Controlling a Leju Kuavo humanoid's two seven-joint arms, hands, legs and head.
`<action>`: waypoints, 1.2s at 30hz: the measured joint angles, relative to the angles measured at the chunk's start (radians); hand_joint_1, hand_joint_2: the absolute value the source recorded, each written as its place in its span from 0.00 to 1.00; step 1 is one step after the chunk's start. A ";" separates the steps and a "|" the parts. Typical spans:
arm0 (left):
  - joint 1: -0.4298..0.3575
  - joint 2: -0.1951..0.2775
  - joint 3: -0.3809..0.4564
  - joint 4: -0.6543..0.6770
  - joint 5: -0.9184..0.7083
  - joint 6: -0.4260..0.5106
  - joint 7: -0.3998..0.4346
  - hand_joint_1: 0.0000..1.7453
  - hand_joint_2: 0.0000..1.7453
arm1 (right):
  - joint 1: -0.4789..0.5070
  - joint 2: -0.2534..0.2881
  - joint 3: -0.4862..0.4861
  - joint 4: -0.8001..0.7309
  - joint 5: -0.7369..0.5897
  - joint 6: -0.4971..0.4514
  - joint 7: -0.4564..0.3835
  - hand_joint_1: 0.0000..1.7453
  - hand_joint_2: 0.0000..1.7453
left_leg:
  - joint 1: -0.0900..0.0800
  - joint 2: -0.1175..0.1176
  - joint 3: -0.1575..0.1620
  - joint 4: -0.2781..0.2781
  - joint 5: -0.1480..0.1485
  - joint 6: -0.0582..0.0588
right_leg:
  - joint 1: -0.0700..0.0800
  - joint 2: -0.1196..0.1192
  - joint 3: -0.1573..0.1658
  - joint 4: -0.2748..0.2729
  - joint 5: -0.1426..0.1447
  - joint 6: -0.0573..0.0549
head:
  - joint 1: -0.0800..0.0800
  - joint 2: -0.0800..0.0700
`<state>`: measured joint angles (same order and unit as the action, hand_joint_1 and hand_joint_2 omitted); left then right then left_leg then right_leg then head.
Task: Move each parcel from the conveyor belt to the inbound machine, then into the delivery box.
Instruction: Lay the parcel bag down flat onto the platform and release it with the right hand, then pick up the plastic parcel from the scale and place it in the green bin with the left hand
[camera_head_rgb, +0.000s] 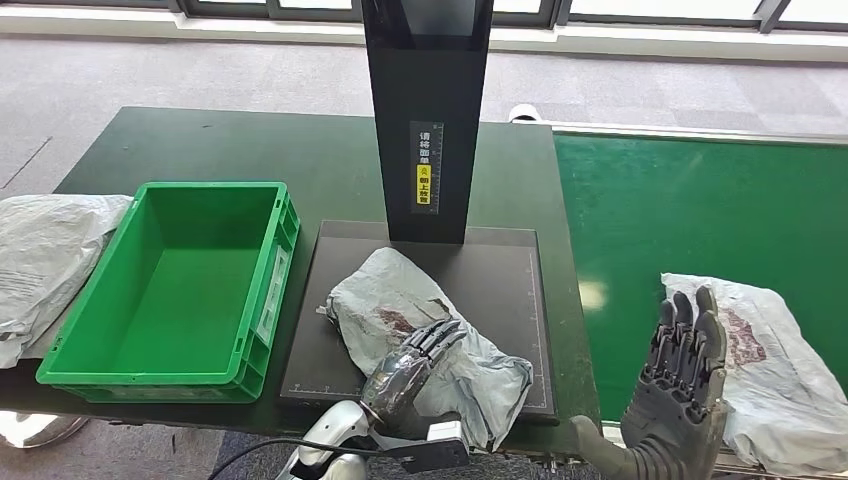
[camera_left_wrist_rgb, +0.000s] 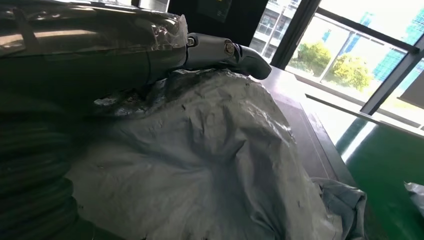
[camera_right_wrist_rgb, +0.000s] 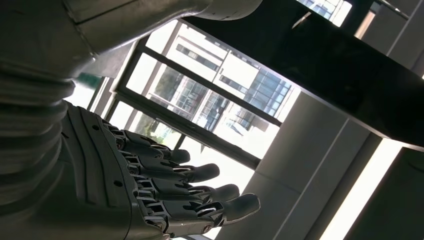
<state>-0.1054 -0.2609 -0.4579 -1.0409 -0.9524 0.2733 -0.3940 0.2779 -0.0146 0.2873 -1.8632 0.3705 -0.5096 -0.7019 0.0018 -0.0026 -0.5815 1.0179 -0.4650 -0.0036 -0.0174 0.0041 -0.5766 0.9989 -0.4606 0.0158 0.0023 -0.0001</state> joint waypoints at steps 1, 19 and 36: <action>-0.004 0.000 -0.004 0.014 0.001 -0.001 -0.002 0.00 1.00 | -0.003 0.000 0.000 0.000 0.000 0.004 0.000 0.00 1.00 | 0.000 0.000 0.000 0.000 0.000 0.000 | 0.000 0.000 0.000 0.000 0.000 0.000 | 0.000 0.000; -0.037 -0.010 -0.016 0.141 0.074 -0.026 -0.066 1.00 1.00 | -0.033 0.014 0.000 0.004 0.015 0.024 0.001 0.00 1.00 | 0.000 0.000 0.000 0.000 0.000 0.000 | 0.000 0.000 0.000 0.000 0.000 0.000 | 0.000 0.000; -0.009 -0.003 0.004 -0.066 0.130 0.139 -0.150 1.00 1.00 | -0.081 0.045 0.000 0.035 -0.018 0.043 0.001 0.00 1.00 | 0.000 -0.001 -0.001 0.000 0.000 0.000 | 0.000 -0.001 0.000 0.000 0.000 0.000 | 0.000 0.000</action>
<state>-0.1145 -0.2639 -0.4540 -1.1066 -0.8220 0.4127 -0.5439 0.1965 0.0308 0.2873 -1.8286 0.3527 -0.4668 -0.7008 0.0019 -0.0036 -0.5823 1.0178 -0.4649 -0.0036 -0.0173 0.0034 -0.5762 0.9994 -0.4606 0.0157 0.0022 -0.0001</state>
